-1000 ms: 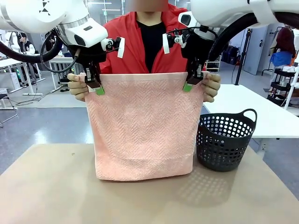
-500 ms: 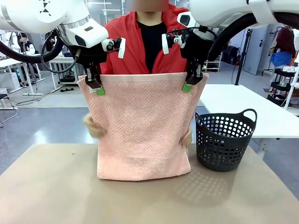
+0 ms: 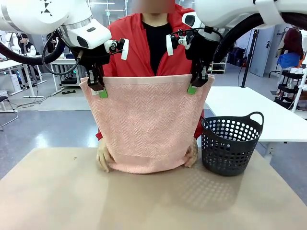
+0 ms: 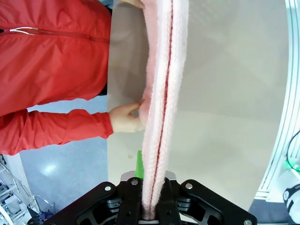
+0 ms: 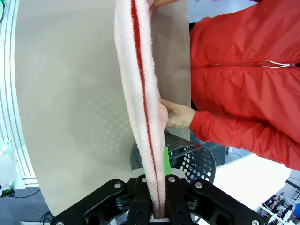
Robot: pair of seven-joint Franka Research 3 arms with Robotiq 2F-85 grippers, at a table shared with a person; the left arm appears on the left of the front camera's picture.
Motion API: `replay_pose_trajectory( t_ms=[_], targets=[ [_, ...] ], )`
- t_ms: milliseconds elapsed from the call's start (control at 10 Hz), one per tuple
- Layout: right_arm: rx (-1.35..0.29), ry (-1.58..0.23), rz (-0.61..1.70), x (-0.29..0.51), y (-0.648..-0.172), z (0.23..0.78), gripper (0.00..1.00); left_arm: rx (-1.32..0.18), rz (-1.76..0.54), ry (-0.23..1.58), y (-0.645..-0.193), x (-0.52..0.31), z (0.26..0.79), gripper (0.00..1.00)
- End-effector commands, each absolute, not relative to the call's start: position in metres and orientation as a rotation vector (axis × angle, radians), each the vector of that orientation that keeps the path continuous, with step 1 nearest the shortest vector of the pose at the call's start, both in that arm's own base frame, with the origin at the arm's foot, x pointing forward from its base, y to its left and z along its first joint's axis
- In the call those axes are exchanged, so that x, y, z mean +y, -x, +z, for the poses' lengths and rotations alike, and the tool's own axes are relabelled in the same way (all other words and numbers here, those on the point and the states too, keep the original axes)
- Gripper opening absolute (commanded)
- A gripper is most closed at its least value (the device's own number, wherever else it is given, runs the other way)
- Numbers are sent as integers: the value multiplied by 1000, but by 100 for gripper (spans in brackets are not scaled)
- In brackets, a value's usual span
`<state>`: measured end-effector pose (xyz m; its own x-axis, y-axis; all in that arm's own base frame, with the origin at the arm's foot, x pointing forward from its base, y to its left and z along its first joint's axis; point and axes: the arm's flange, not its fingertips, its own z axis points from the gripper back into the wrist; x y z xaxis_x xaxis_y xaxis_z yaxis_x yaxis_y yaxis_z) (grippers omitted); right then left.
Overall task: Fold the towel.
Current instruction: Release the end of the 100 cm Hotel Towel you were holding.
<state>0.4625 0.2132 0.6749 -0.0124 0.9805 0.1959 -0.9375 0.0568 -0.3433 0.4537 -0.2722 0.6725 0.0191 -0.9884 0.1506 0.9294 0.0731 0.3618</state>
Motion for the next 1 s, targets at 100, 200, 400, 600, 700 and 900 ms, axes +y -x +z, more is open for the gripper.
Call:
replay_pose_trajectory(
  t_ms=[100,200,400,600,700,900],
  targets=[
    [-436,129,1532,211,-462,677,0,-408,-1501,-180,-453,-272,674,0],
    [-436,129,1532,211,-462,677,0,-408,-1501,-180,-453,-272,674,0],
    [-436,129,1532,211,-462,677,0,-408,-1501,-180,-453,-272,674,0],
    [-436,129,1532,211,-462,677,0,-408,-1501,-180,-453,-272,674,0],
    [-436,129,1532,211,-462,677,0,-408,-1501,-180,-453,-272,674,0],
    [-436,129,1532,211,-462,677,0,-408,-1501,-180,-453,-272,674,0]
  ],
)
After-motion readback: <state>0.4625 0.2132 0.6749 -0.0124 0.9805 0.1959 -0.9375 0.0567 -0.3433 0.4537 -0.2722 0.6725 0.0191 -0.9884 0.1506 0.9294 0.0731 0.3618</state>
